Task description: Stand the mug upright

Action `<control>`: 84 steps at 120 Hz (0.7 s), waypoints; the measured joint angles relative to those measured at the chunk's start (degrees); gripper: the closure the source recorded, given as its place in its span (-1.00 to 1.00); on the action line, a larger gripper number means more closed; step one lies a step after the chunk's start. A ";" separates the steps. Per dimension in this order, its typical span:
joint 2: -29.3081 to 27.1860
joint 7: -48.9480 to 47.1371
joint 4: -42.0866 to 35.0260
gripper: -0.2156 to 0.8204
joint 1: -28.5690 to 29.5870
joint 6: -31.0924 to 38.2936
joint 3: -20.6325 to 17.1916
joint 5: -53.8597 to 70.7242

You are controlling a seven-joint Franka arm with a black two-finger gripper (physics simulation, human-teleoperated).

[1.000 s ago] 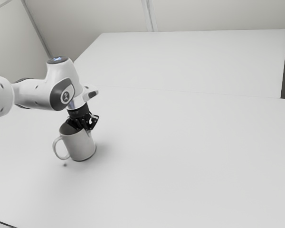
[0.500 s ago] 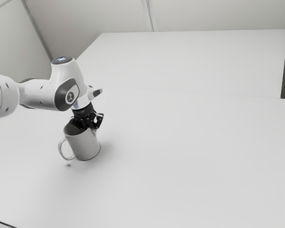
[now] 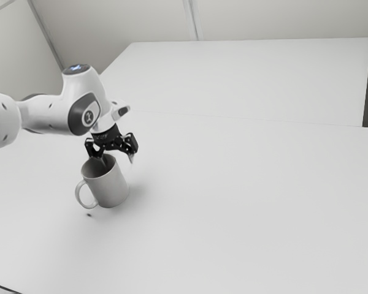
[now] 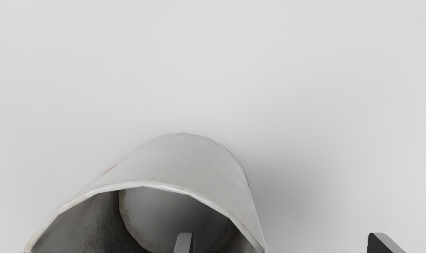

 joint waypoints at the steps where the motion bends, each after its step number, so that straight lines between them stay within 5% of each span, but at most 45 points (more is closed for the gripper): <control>1: -0.07 0.02 0.03 -0.45 0.00 -0.08 0.00 -0.02; 35: -1.27 2.41 5.99 -0.55 0.66 -6.39 -0.65 -0.46; 57: -2.22 6.50 12.51 -0.57 13.29 -12.74 -13.44 -0.01; 84: -3.85 11.81 23.68 -0.58 14.75 -22.40 -15.00 0.38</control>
